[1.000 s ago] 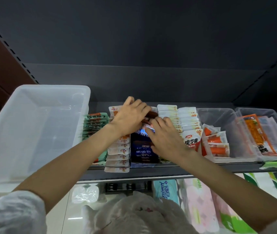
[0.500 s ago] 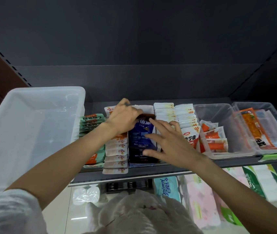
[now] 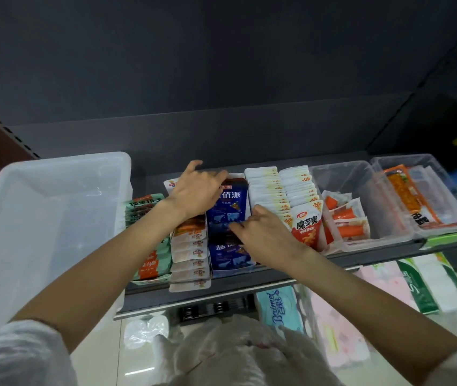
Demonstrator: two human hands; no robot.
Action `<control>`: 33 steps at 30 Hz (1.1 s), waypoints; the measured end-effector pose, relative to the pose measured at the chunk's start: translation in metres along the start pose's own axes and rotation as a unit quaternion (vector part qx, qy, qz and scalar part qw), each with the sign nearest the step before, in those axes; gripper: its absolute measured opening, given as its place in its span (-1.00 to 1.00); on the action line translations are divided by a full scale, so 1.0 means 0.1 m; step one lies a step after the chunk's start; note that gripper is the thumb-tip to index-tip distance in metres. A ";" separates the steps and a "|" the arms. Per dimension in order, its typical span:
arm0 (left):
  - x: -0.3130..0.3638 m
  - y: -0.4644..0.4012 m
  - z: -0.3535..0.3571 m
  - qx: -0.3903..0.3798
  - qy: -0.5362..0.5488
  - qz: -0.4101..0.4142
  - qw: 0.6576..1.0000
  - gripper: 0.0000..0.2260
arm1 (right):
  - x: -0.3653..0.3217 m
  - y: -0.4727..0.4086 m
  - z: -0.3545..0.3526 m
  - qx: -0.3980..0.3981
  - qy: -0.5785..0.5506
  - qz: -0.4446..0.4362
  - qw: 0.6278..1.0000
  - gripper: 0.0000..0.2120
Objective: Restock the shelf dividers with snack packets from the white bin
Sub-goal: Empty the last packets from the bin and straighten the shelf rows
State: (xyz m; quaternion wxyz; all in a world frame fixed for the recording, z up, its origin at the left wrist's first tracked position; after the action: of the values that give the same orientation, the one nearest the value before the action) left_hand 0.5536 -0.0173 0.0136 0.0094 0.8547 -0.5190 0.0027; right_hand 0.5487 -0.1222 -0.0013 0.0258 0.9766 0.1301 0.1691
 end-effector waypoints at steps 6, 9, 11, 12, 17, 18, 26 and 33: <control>0.12 -0.01 0.01 -0.027 -0.050 0.023 0.998 -0.61 | 0.14 -0.12 0.01 -0.035 -0.155 -0.011 0.987 -0.63; 0.03 -0.06 0.01 -0.052 0.044 0.003 0.998 -0.66 | 0.25 -0.12 -0.06 -0.066 -0.237 -0.030 0.969 -0.75; 0.00 -0.10 0.01 -0.057 0.079 -0.007 0.995 -0.69 | 0.31 -0.14 -0.07 -0.094 -0.254 -0.031 0.962 -0.75; 0.01 -0.11 0.01 -0.051 0.075 -0.003 0.996 -0.70 | 0.35 -0.17 -0.06 -0.100 -0.248 -0.025 0.963 -0.72; 0.11 0.00 -0.14 0.082 0.045 0.073 0.993 -0.67 | 0.43 -0.26 -0.02 -0.052 -0.145 0.014 0.988 -0.47; 0.07 0.03 -0.15 0.086 0.060 0.072 0.992 -0.66 | 0.40 -0.24 -0.01 -0.049 -0.156 0.009 0.987 -0.45; -0.05 0.07 -0.18 0.057 0.075 0.019 0.995 -0.77 | 0.33 -0.27 -0.11 0.024 0.058 0.059 0.996 -0.62; -0.01 0.13 -0.21 0.114 0.066 -0.003 0.991 -0.77 | 0.39 -0.16 -0.09 0.074 0.042 0.122 0.989 -0.44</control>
State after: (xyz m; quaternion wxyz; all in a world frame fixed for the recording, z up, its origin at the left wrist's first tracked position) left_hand 0.5415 -0.0220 0.0352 -0.0541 0.8498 -0.5109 0.1183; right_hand 0.5772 -0.0969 0.0179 -0.0734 0.9765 0.0228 0.2015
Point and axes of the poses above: each hand's wrist, its own y-axis away from the middle knuckle, its own z-axis out of the palm, x = y × z, the point moved 10 cm from there along -y, towards the middle knuckle, and after that the axes turned 6 degrees about y, right-handed, at the moved point
